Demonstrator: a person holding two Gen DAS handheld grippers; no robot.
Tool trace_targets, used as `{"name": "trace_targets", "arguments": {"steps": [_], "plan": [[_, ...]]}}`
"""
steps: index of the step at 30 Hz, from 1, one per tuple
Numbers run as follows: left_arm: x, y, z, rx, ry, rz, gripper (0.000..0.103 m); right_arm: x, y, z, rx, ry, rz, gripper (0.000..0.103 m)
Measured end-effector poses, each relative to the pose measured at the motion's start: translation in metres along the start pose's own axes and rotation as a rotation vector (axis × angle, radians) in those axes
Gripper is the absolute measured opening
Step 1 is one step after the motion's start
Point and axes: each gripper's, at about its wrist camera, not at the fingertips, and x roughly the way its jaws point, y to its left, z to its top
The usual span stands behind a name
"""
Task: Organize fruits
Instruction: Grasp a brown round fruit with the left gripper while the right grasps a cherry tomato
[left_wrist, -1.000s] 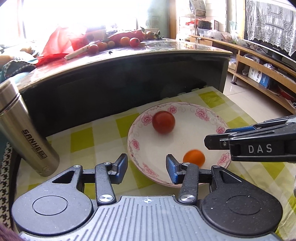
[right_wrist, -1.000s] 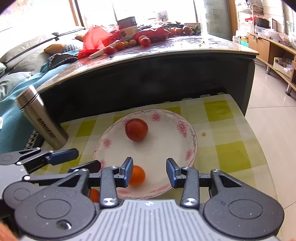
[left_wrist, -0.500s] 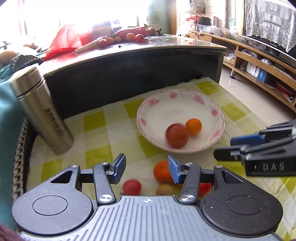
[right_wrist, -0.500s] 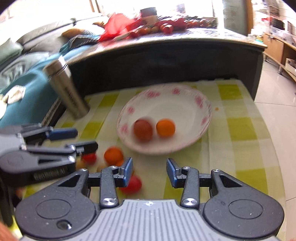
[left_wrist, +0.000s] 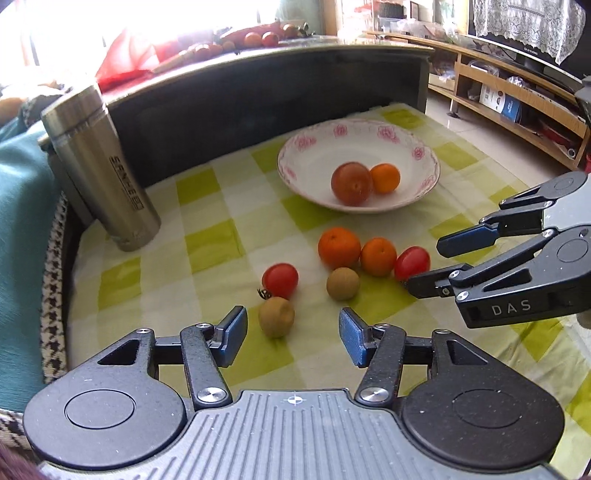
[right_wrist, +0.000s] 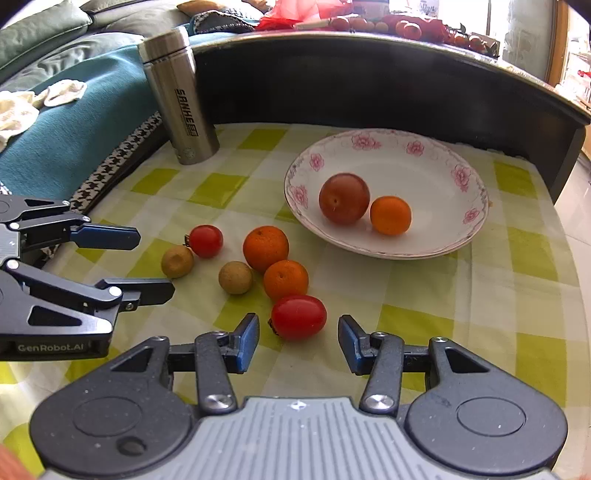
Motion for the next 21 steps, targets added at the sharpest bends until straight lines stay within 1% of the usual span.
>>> {"name": "trace_targets", "arguments": {"steps": [5, 10, 13, 15, 18, 19, 21], "plan": [[0.013, 0.003, -0.004, 0.031, 0.004, 0.006, 0.063, 0.013, 0.000, 0.001, -0.002, 0.008, 0.000, 0.051], [0.026, 0.006, -0.006, 0.023, 0.004, 0.008, 0.062, 0.017, 0.000, 0.004, 0.001, -0.009, 0.006, 0.051], [0.031, 0.009, -0.008, 0.011, 0.006, 0.017, 0.057, 0.016, 0.000, 0.002, 0.001, -0.019, 0.011, 0.051], [0.034, 0.010, -0.008, 0.002, 0.005, 0.025, 0.057, 0.016, 0.000, 0.001, -0.004, -0.027, 0.008, 0.051], [0.035, 0.008, -0.008, -0.001, -0.002, 0.035, 0.053, 0.015, 0.002, -0.001, -0.017, -0.036, 0.000, 0.051], [0.035, 0.006, -0.008, 0.007, -0.003, 0.037, 0.051, 0.015, 0.002, -0.001, -0.016, -0.039, -0.003, 0.050], [0.034, 0.002, -0.009, 0.026, -0.005, 0.040, 0.045, 0.014, 0.003, -0.002, -0.020, -0.045, -0.016, 0.046]]}}
